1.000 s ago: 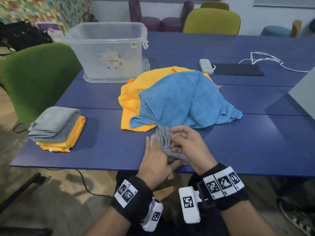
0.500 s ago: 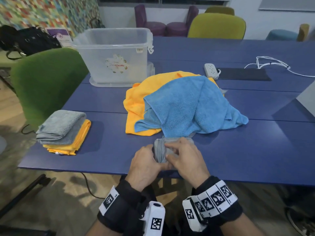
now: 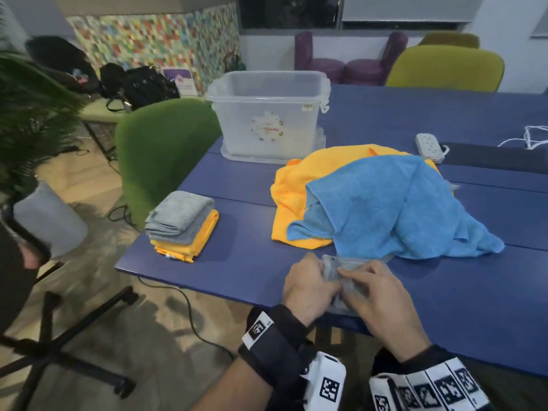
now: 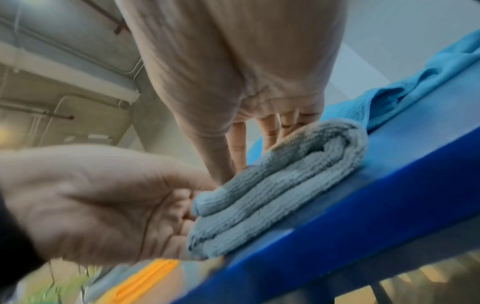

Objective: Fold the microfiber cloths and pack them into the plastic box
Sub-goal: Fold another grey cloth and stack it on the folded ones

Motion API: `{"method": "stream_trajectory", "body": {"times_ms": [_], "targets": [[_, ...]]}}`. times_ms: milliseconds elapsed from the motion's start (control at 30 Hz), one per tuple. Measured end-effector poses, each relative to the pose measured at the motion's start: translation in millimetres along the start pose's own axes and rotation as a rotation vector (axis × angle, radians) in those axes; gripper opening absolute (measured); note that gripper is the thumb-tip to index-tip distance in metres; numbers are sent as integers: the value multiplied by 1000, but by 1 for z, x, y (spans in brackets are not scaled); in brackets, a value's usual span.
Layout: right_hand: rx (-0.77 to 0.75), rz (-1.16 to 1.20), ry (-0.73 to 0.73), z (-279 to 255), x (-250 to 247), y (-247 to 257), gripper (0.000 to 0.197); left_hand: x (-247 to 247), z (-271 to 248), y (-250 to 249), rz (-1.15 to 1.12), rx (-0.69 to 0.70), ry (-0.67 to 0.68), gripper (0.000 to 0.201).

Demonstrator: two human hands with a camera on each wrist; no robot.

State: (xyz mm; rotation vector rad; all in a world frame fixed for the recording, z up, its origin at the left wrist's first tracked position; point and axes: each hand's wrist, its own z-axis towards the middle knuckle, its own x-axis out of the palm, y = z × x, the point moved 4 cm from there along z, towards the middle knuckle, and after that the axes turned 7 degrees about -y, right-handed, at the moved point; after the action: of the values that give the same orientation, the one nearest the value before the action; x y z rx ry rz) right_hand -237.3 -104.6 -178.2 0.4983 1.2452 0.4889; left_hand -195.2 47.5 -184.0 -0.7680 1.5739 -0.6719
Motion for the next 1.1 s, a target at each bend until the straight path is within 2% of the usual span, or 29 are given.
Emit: {"method": "stream_trajectory", "body": {"times_ms": [100, 167, 267, 333, 400, 467, 567, 600, 667, 767, 800, 867, 967, 1100], "targets": [[26, 67, -99, 1, -11, -7, 39, -6, 2, 10, -142, -30, 1, 31], [120, 76, -137, 4, -10, -14, 50, -15, 1, 16, -277, -37, 0, 35], [242, 123, -75, 16, -3, -7, 63, -40, -1, 21, -497, -10, -35, 49], [268, 151, -65, 29, 0, 13, 62, -69, -4, 22, -524, 81, -116, 42], [240, 197, -93, 46, 3, 42, 51, -105, -9, 19, -449, 221, -237, 36], [245, 409, -49, 64, 11, 79, 34, -141, -14, 16, -327, 374, -365, 35], [407, 852, 144, 93, 28, 136, 52, -190, -19, 12, -65, 603, -539, 37], [434, 923, 187, 104, 34, 151, 53, -205, -19, 12, 9, 661, -582, 38], [386, 940, 244, 124, 50, 178, 43, -229, -16, 15, 141, 735, -656, 36], [313, 930, 333, 152, 81, 208, 11, -257, -1, 35, 262, 740, -718, 33], [314, 928, 363, 162, 92, 216, 7, -263, 6, 43, 293, 727, -731, 33], [318, 920, 404, 180, 111, 231, 10, -273, 20, 61, 360, 696, -751, 40], [307, 910, 424, 197, 138, 246, 3, -277, 38, 87, 444, 648, -720, 63], [236, 747, 464, 204, 169, 245, 21, -274, 54, 112, 461, 576, -651, 75]]}}
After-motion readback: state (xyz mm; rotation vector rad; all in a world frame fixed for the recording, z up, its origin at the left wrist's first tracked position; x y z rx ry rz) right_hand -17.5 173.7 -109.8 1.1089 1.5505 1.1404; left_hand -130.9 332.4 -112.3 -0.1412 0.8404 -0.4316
